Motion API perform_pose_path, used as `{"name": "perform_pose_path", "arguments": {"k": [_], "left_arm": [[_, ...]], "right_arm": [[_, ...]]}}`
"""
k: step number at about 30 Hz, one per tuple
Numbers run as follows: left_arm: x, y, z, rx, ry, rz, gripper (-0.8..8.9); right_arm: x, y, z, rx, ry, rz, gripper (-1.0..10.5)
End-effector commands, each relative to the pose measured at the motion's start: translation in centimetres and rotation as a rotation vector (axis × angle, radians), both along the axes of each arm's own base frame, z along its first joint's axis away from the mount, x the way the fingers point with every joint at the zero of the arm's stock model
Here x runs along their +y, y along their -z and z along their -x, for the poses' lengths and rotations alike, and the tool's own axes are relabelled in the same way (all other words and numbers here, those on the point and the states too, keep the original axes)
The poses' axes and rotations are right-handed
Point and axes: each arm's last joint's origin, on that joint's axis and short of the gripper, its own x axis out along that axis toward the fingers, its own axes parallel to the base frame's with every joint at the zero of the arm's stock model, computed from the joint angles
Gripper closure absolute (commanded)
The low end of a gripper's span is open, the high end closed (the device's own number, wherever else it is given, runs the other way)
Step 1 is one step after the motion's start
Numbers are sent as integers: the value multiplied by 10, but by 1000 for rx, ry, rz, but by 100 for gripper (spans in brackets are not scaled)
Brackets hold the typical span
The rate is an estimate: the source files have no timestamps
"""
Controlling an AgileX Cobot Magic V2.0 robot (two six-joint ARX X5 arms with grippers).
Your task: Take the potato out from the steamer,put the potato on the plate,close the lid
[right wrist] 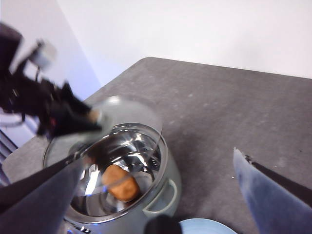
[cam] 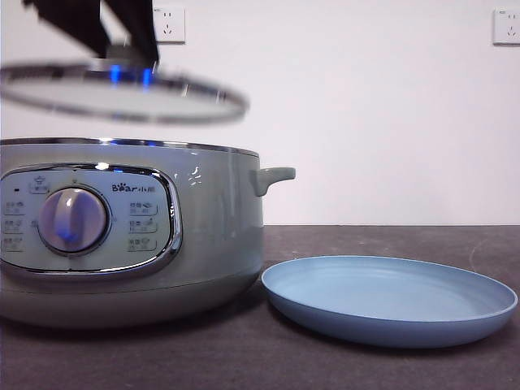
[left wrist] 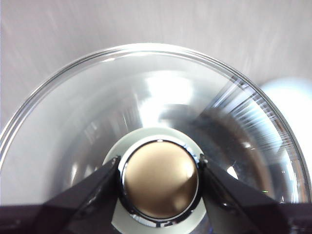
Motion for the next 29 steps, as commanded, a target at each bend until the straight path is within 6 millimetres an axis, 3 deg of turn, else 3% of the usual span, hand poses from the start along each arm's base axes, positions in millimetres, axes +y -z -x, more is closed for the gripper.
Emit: {"name": "perform_pose_path", "arguments": {"k": [1, 7, 15, 23, 29], "left_arm": [[5, -44, 10, -155, 25, 54, 826], [22, -94, 46, -318, 29, 123, 826], [54, -121, 112, -442, 45, 141, 826], [84, -130, 163, -548, -79, 81, 822], [103, -129, 193, -584, -202, 3, 822]], "right_arm": [[2, -3, 2, -17, -22, 0, 357], [8, -11, 5, -69, -66, 20, 357], [33, -24, -2, -145, -207, 94, 394], [104, -31, -25, -169, -365, 279, 412], [161, -13, -49, -177, -446, 418, 413]]}}
